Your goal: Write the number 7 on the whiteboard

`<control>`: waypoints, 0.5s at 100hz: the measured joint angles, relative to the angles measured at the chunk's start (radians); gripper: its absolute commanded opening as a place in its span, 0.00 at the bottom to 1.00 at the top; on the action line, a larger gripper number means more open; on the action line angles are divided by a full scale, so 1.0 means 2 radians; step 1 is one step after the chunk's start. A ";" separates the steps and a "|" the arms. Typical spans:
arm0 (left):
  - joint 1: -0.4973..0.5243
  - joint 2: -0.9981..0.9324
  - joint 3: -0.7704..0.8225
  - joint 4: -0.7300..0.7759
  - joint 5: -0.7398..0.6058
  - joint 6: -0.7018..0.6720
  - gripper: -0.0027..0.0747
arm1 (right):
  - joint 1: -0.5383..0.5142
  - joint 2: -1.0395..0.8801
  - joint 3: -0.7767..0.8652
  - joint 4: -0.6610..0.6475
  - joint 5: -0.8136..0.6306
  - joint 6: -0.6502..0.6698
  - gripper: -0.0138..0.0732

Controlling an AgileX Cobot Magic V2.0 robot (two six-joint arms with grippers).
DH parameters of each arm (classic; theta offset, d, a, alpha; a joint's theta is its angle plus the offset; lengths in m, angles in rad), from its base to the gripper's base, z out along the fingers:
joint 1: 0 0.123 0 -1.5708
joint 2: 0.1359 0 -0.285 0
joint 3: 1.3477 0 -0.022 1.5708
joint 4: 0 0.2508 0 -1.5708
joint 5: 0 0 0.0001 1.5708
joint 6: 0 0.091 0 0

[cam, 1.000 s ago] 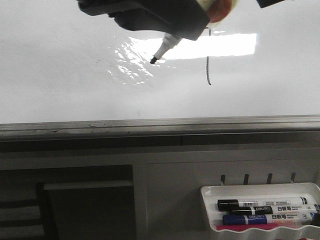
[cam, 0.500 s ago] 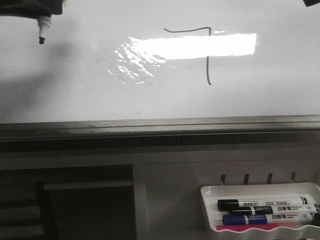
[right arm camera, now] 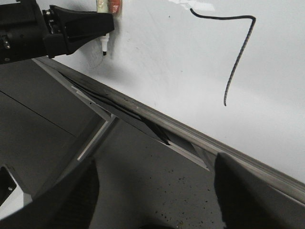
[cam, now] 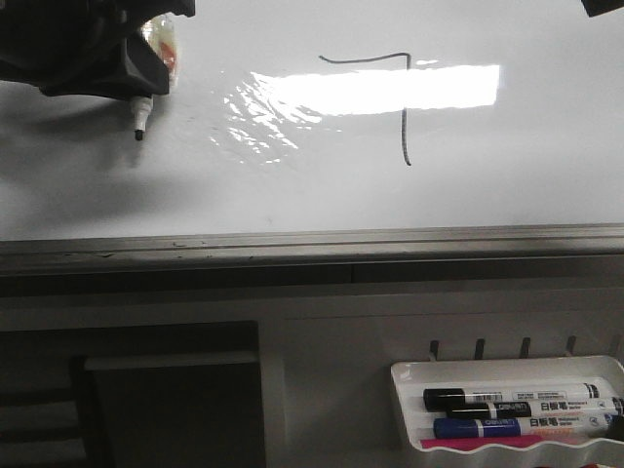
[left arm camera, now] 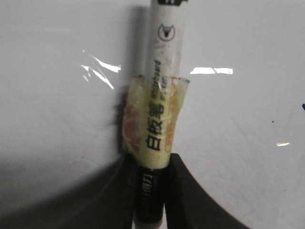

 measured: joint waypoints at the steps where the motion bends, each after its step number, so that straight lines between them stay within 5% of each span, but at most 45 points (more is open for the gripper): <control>1: 0.000 0.000 0.000 0.000 0.000 0.000 0.01 | 0.000 0.000 0.000 0.000 0.000 0.000 0.68; 32: 0.000 0.002 -0.002 0.000 -0.004 0.000 0.04 | 0.000 0.000 0.000 0.000 0.000 0.000 0.68; 42: 0.000 0.002 -0.002 0.001 -0.004 0.000 0.20 | 0.000 0.000 0.000 0.000 0.000 0.000 0.68; 50: 0.000 0.004 -0.002 0.004 -0.003 0.000 0.43 | 0.000 0.000 0.000 0.000 0.002 0.000 0.68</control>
